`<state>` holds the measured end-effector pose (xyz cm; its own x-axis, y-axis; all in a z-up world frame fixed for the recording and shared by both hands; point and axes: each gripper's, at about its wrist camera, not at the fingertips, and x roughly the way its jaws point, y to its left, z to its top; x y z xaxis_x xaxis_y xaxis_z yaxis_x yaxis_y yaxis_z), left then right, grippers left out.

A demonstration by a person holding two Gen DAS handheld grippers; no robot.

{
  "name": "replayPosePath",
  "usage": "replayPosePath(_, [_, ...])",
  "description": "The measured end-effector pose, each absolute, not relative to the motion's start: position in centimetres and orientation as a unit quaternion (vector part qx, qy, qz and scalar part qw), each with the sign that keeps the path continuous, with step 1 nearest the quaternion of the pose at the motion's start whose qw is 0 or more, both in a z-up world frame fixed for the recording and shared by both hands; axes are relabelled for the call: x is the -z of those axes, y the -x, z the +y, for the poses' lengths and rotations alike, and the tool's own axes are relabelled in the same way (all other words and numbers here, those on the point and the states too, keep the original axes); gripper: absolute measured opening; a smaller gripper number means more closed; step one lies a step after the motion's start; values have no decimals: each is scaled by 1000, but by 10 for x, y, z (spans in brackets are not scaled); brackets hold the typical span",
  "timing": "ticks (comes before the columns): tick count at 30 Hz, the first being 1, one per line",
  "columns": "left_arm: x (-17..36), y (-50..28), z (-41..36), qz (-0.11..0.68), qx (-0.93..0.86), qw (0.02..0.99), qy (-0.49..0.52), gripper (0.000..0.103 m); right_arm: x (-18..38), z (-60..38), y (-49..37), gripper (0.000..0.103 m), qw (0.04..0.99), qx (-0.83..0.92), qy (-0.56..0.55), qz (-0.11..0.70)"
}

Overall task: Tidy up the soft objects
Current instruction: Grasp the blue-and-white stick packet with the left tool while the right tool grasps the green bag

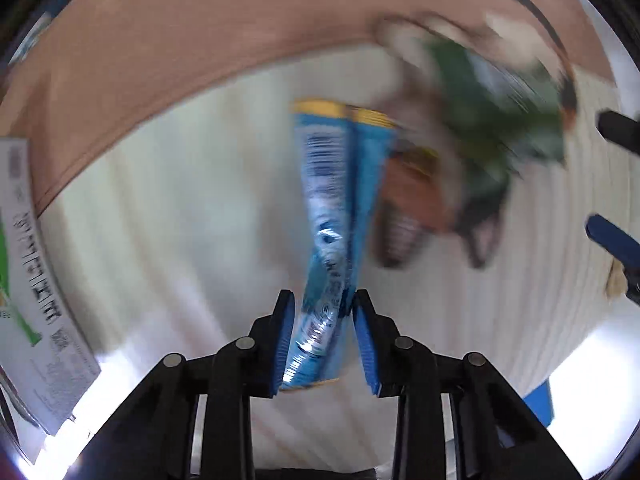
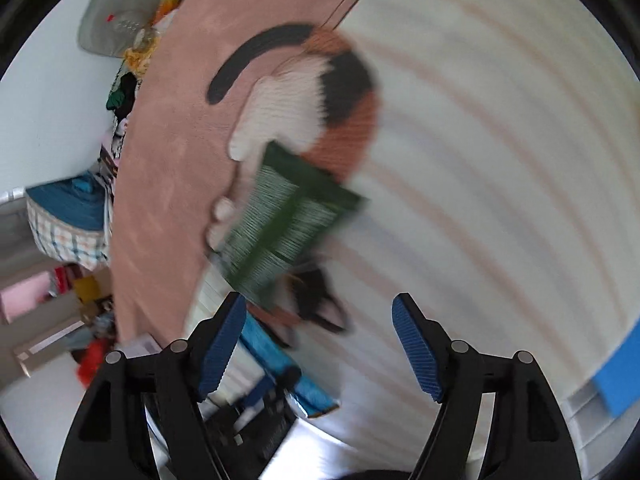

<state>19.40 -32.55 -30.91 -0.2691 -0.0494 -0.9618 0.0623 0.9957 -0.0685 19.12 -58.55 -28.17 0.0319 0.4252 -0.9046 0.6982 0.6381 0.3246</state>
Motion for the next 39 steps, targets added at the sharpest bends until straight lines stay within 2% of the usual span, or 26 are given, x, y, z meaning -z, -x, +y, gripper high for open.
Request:
replayPosePath(3, [307,-205,-298,792,20,609,16,27,302,-566,-227,78,584,123,-412,688])
replayPosePath(6, [306,-212,-280,792,9,610,35,27,320,-543,-252,77,577,160,-353,718])
replayPosePath(8, [305,-215,-274,792,9,610,40,27,327,-524,-263,68,574,151,-311,742])
replayPosePath(11, [304,-216,-276,791,14,610,44,27,321,-478,-273,59,613,83,-163,768])
replayPosePath(13, [306,-216,-267,790,20,611,38,27,318,-445,-263,49,620,33,-52,782])
replayPosePath(15, [309,-219,-265,794,29,605,36,28,319,-429,-251,49,614,21,-3,789])
replayPosePath(17, [315,-221,-264,796,42,602,40,31,320,-426,-245,51,616,21,1,787])
replayPosePath(19, [317,-215,-260,801,60,594,41,35,323,-429,-243,60,615,30,-18,788])
replayPosePath(26, [326,-197,-254,810,69,580,49,36,333,-434,-240,61,602,41,-74,794])
replayPosePath(28, [325,-188,-258,805,59,589,40,32,335,-436,-239,61,600,44,-83,795])
replayPosePath(29, [324,-185,-260,803,54,592,37,24,337,-436,-239,60,600,46,-83,795])
replayPosePath(30, [323,-182,-261,801,54,595,34,19,339,-435,-240,57,601,48,-81,794])
replayPosePath(34, [305,-171,-259,785,48,617,30,17,337,-417,-226,37,617,53,-61,783])
replayPosePath(39, [270,-165,-251,761,57,645,43,17,316,-408,-208,34,633,48,-72,769])
